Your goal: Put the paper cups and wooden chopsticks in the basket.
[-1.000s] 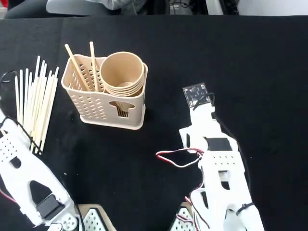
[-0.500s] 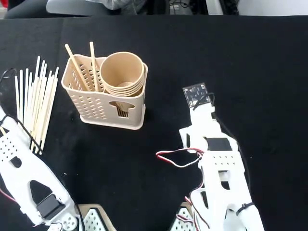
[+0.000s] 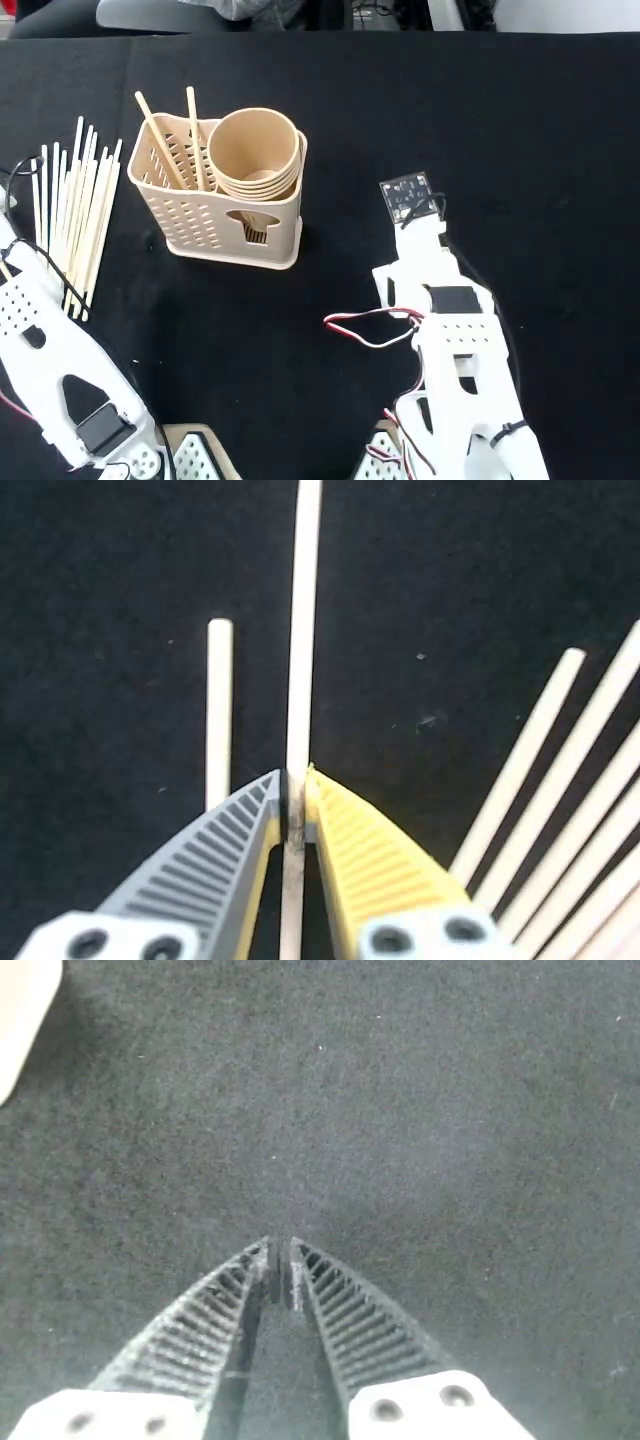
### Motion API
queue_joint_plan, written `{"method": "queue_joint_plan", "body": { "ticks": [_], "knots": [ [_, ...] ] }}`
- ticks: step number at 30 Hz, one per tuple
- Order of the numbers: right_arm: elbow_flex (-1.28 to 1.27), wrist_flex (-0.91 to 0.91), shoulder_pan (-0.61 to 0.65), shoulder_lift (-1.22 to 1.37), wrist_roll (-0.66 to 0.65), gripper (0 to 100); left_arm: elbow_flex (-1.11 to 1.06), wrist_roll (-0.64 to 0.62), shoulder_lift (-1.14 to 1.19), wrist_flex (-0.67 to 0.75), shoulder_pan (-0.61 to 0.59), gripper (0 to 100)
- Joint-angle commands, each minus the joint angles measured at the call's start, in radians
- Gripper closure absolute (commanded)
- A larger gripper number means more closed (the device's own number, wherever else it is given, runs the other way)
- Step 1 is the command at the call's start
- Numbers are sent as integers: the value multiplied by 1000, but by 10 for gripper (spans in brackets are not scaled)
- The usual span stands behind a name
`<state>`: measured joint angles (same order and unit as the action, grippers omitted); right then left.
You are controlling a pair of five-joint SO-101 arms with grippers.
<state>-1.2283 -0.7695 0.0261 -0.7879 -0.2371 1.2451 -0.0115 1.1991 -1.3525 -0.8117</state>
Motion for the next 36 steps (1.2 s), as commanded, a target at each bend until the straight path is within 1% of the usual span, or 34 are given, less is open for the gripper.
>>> {"method": "queue_joint_plan", "body": {
  "ticks": [1, 9, 11, 16, 20, 22, 26, 28, 32, 36],
  "knots": [
    [8, 18, -15, -5, -8, 970, 7, -3, -41, -112, 5, 970],
    [8, 18, -15, -5, -8, 970, 275, 69, -61, -404, 25, 970],
    [8, 18, -15, -5, -8, 970, 308, 92, -64, -411, 22, 971],
    [8, 18, -15, -5, -8, 970, 300, 146, -110, -411, 18, 971],
    [8, 18, -15, -5, -8, 970, 309, 146, -158, -411, 8, 971],
    [10, 18, -15, -5, -8, 970, 295, 144, -222, -414, 8, 971],
    [10, 18, -15, -5, -8, 970, 208, 127, -427, -414, 16, 971],
    [10, 18, -15, -5, -8, 970, 130, 114, -555, -414, 22, 971],
    [10, 18, -14, -5, -9, 970, -53, 94, -825, -413, 62, 970],
    [10, 18, -14, -5, -9, 970, -242, 66, -1042, -410, 133, 970]
  ]
}}
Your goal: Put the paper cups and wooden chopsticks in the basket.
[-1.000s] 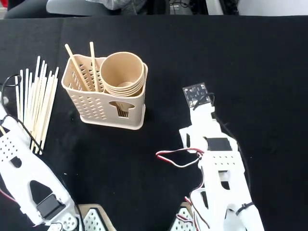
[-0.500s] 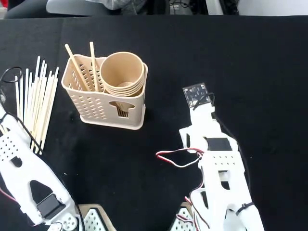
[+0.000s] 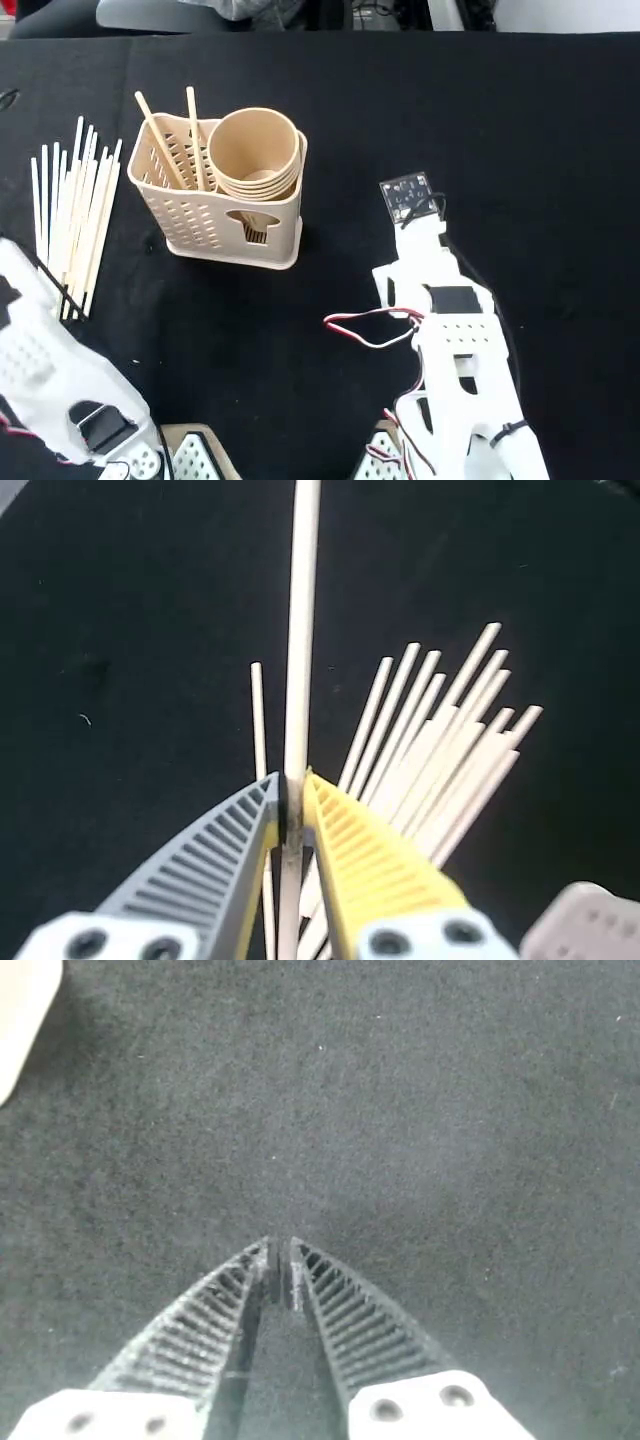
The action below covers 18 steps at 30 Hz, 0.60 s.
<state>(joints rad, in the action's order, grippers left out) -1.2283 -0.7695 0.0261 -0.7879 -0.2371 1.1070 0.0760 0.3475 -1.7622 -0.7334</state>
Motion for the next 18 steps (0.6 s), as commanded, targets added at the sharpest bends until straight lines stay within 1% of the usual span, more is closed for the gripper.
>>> {"method": "queue_joint_plan", "body": {
  "ticks": [1, 3, 6, 10, 13, 15, 18],
  "knots": [
    [10, 18, -14, -5, -9, 970, -163, -23, -239, 0, 77, 970],
    [8, 18, -14, -5, -9, 970, -308, -18, -333, 17, 127, 970],
    [7, 18, -14, -5, -9, 970, -533, -20, -491, 104, 165, 970],
    [7, 18, -14, -5, -9, 970, -909, -11, -747, 325, 202, 970],
    [7, 18, -14, -5, -9, 970, -1178, 57, -937, 505, 265, 970],
    [7, 18, -14, -5, -9, 970, -1311, 60, -1051, 600, 305, 970],
    [7, 18, -14, -5, -9, 970, -1437, 51, -1181, 709, 360, 970]
  ]
}}
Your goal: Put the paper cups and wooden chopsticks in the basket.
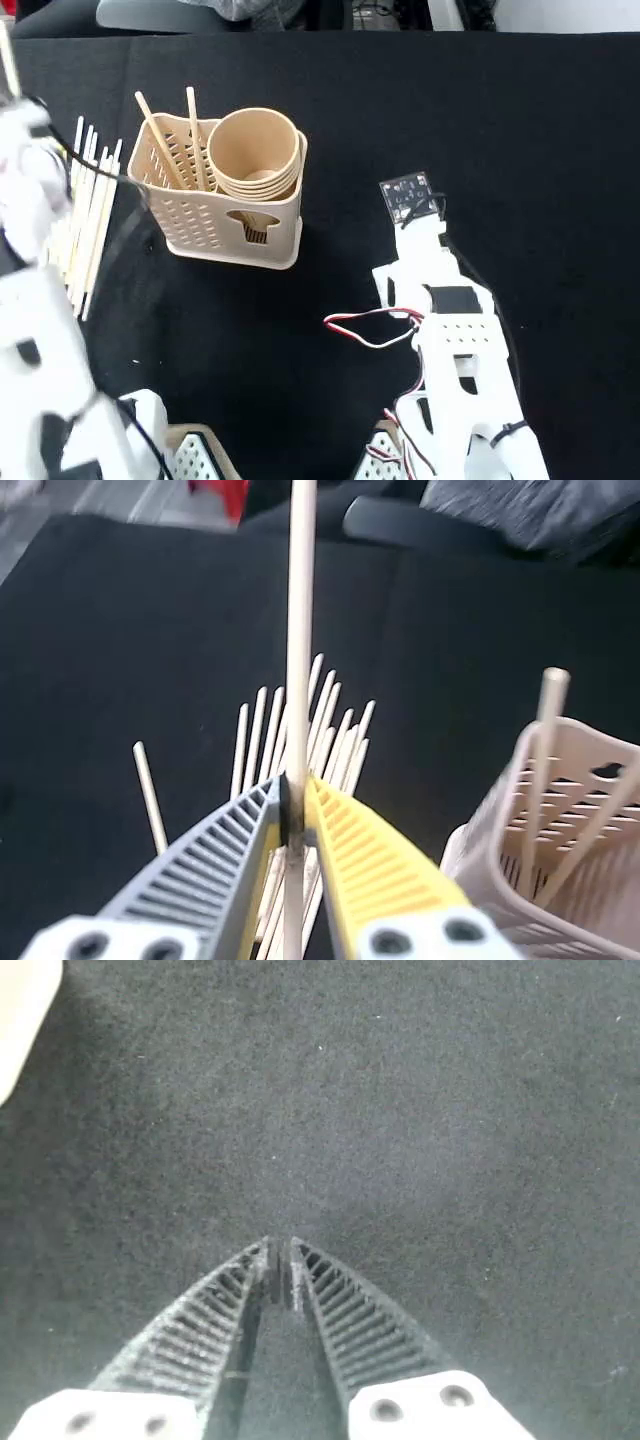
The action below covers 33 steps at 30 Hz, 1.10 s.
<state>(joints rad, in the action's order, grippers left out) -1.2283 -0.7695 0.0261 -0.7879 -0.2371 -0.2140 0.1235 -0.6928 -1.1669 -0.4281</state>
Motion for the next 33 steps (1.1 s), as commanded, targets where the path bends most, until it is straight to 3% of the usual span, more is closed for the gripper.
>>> {"method": "queue_joint_plan", "body": {
  "ticks": [1, 7, 13, 24, 29, 33],
  "knots": [
    [7, 18, -14, -5, -9, 970, -153, -17, -169, 158, 74, 970],
    [7, 18, -14, -5, -9, 970, -312, -138, -302, 453, 125, 970],
    [7, 20, -14, -5, -9, 970, -371, -242, -399, 660, 174, 970],
    [2, 37, -14, -5, -9, 970, -476, -244, -373, 944, 355, 970],
    [2, 37, -14, -5, -9, 970, -604, -250, -253, 1115, 357, 971],
    [2, 37, -14, -5, -9, 970, -667, -250, -195, 1145, 355, 971]
  ]
}}
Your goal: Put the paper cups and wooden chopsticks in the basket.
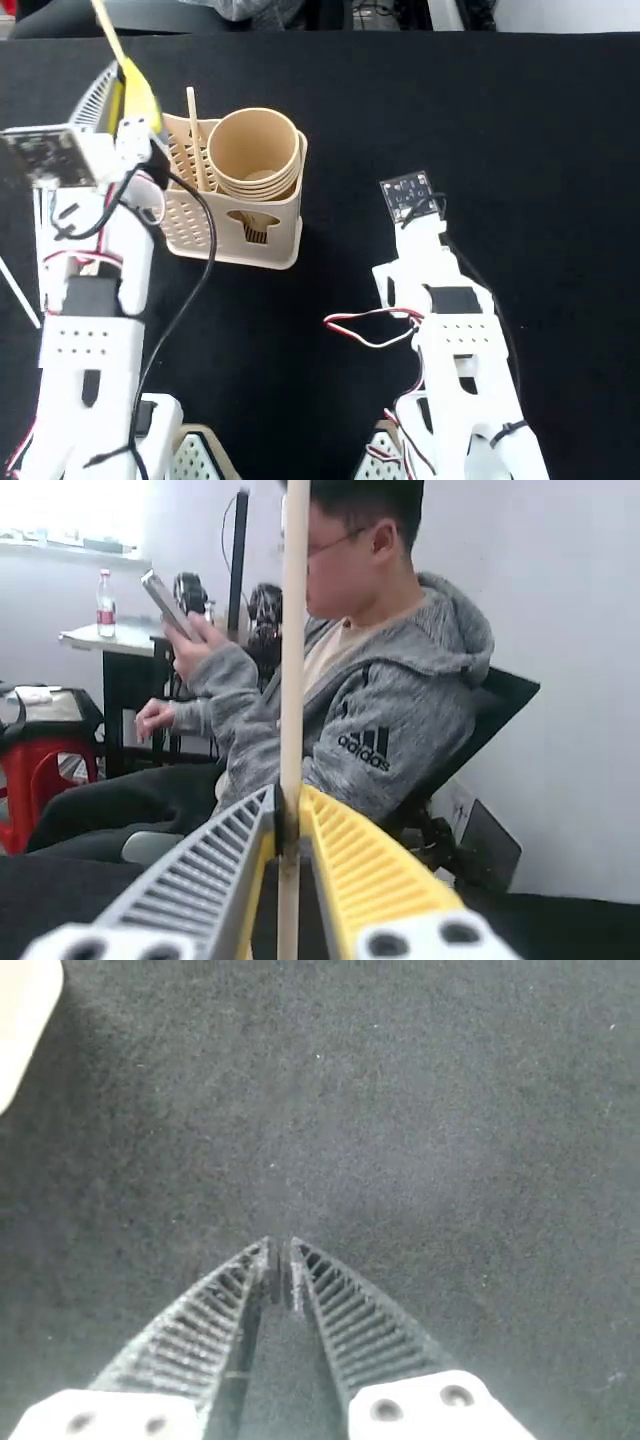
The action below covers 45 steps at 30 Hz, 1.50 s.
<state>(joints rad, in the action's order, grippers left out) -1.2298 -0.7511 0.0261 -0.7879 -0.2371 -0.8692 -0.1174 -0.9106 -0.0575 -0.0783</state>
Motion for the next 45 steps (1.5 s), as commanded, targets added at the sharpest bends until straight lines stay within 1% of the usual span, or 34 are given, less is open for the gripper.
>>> {"method": "queue_joint_plan", "body": {
  "ticks": [1, 3, 5, 8, 10, 13, 17, 19, 20, 22, 24, 26, 28, 31, 34, 37, 39, 45],
  "knots": [
    [4, 18, -14, -5, -9, 970, -16, -9, 29, 31, 5, 970],
    [4, 18, -14, -5, -9, 970, -27, -11, 31, 28, 5, 968],
    [4, 18, -14, -5, -9, 970, -22, -11, 32, -29, 5, 959],
    [4, 18, -14, -5, -9, 970, 27, -21, 31, -192, 5, 868],
    [4, 18, -14, -5, -9, 970, 87, -72, 32, -319, 2, 816],
    [4, 18, -14, -5, -9, 970, 209, -110, 38, -499, -41, 791],
    [4, 18, -14, -5, -9, 970, 377, -109, 40, -703, -102, 777],
    [4, 17, -14, -5, -9, 970, 446, -109, 40, -792, -151, 777],
    [4, 17, -14, -5, -9, 970, 478, -110, 38, -842, -194, 777],
    [4, 15, -14, -5, -9, 970, 536, -115, 40, -942, -318, 779],
    [4, 15, -14, -5, -9, 970, 553, -109, 48, -1013, -456, 779],
    [4, 15, -14, -5, -9, 970, 547, -80, 77, -1046, -596, 777],
    [4, 14, -14, -5, -9, 970, 536, 9, 147, -1048, -705, 776],
    [4, 14, -14, -5, -9, 970, 536, 127, 318, -1026, -792, 775],
    [4, 14, -14, -5, -9, 970, 559, 170, 516, -956, -851, 775],
    [4, 14, -14, -5, -9, 970, 673, 173, 730, -925, -888, 775],
    [4, 15, -14, -5, -9, 970, 794, 173, 876, -961, -895, 775],
    [4, 17, -14, -5, -9, 970, 1231, 170, 1278, -1135, -886, 780]
  ]
}}
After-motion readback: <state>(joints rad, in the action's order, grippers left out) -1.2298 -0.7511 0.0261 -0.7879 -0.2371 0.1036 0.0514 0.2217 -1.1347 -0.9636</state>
